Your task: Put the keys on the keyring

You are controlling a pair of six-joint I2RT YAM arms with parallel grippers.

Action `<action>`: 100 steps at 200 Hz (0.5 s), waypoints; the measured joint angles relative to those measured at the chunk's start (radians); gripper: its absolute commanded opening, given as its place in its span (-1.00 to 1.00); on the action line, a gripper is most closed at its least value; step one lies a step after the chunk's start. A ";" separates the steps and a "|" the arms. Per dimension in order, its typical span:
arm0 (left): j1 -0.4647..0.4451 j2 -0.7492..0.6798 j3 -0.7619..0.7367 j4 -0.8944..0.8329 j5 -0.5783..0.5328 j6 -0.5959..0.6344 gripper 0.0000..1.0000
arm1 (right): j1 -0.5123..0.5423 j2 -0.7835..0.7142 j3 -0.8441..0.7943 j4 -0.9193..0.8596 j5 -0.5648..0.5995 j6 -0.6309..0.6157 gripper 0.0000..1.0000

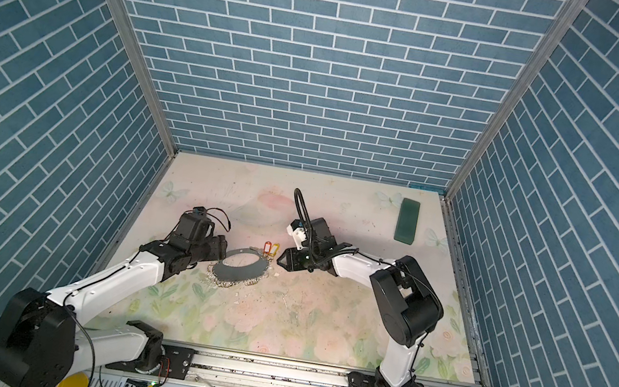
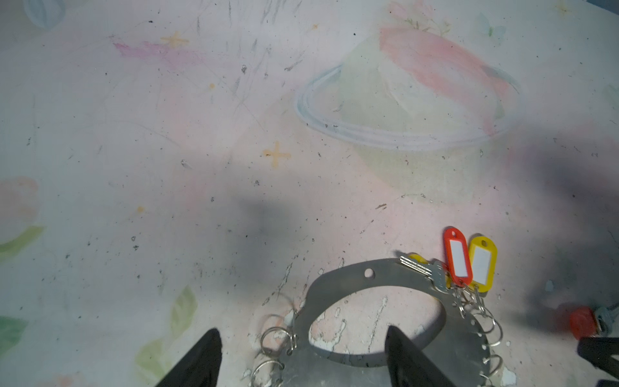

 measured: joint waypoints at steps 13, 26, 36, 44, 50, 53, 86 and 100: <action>0.000 -0.006 -0.014 0.018 0.000 0.005 0.57 | 0.022 0.023 0.016 -0.008 0.000 -0.009 -0.25; 0.001 -0.008 -0.024 0.036 0.000 0.011 0.56 | 0.040 0.044 0.032 -0.021 0.003 -0.018 -0.27; 0.001 -0.009 -0.031 0.048 0.000 0.014 0.57 | 0.049 0.057 0.043 -0.030 0.008 -0.025 -0.30; 0.001 -0.010 -0.036 0.058 0.000 0.017 0.57 | 0.056 0.066 0.052 -0.037 0.012 -0.028 -0.31; 0.001 -0.010 -0.040 0.064 0.000 0.018 0.57 | 0.061 0.071 0.057 -0.038 0.016 -0.031 -0.33; 0.001 -0.010 -0.042 0.066 0.000 0.019 0.57 | 0.063 0.076 0.060 -0.039 0.017 -0.034 -0.34; 0.001 -0.011 -0.058 0.088 0.000 0.035 0.58 | 0.070 0.107 0.081 -0.050 0.035 -0.034 -0.38; 0.002 -0.012 -0.063 0.094 0.000 0.038 0.59 | 0.073 0.117 0.092 -0.056 0.038 -0.035 -0.40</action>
